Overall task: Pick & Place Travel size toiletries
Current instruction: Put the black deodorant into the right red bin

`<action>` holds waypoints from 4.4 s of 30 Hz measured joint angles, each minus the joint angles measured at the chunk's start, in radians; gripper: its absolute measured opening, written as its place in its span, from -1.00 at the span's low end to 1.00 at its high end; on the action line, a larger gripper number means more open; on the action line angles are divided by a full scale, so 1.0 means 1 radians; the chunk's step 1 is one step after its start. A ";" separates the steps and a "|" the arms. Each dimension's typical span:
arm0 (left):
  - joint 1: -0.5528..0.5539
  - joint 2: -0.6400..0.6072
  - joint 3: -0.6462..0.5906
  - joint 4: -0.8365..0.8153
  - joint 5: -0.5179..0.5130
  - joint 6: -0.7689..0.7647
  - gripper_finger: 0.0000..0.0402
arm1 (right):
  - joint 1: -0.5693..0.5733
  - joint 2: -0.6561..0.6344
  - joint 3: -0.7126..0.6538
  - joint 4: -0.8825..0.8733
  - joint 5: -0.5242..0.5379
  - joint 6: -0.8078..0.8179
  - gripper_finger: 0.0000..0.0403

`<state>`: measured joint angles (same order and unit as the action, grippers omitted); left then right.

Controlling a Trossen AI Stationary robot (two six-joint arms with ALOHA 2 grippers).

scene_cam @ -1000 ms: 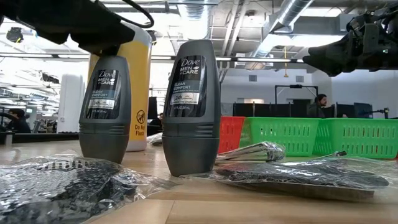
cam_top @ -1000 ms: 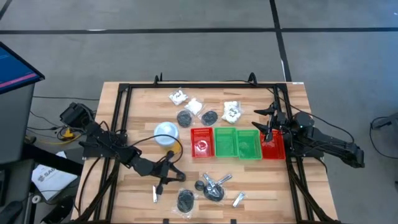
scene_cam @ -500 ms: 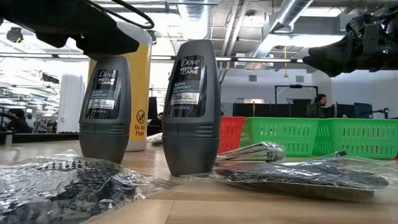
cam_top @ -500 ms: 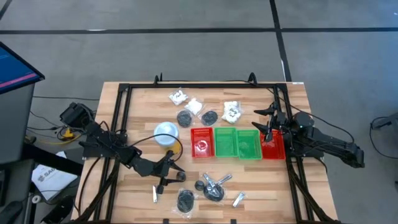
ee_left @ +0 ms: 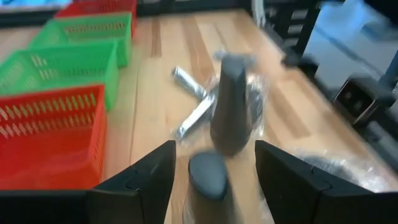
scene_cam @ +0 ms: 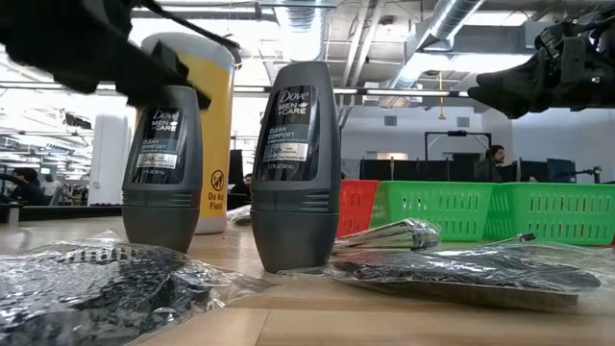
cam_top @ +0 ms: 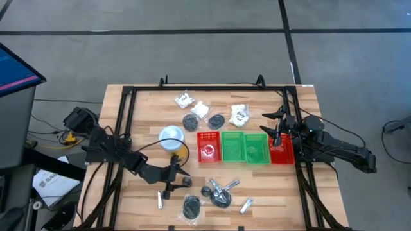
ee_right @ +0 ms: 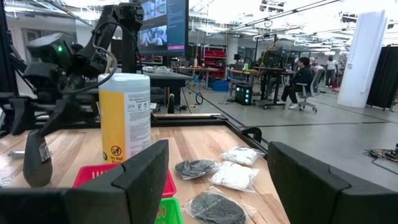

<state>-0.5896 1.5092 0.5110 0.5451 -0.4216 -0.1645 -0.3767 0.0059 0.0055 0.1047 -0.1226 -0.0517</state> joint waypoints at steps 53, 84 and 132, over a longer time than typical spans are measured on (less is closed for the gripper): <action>0.002 0.229 0.001 0.139 0.011 -0.125 0.05 | 0.000 0.000 0.000 -0.010 0.000 0.000 0.29; 0.002 0.107 -0.002 0.152 0.033 -0.152 -0.12 | 0.000 0.000 0.000 -0.015 0.000 0.000 0.29; 0.457 -0.075 0.437 -0.305 0.326 0.136 -0.12 | 0.257 0.509 0.196 0.259 0.001 0.184 0.29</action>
<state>-0.1330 1.4343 0.9482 0.2396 -0.0958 -0.0287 -0.1193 0.5153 0.2013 0.3632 -0.1215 0.1322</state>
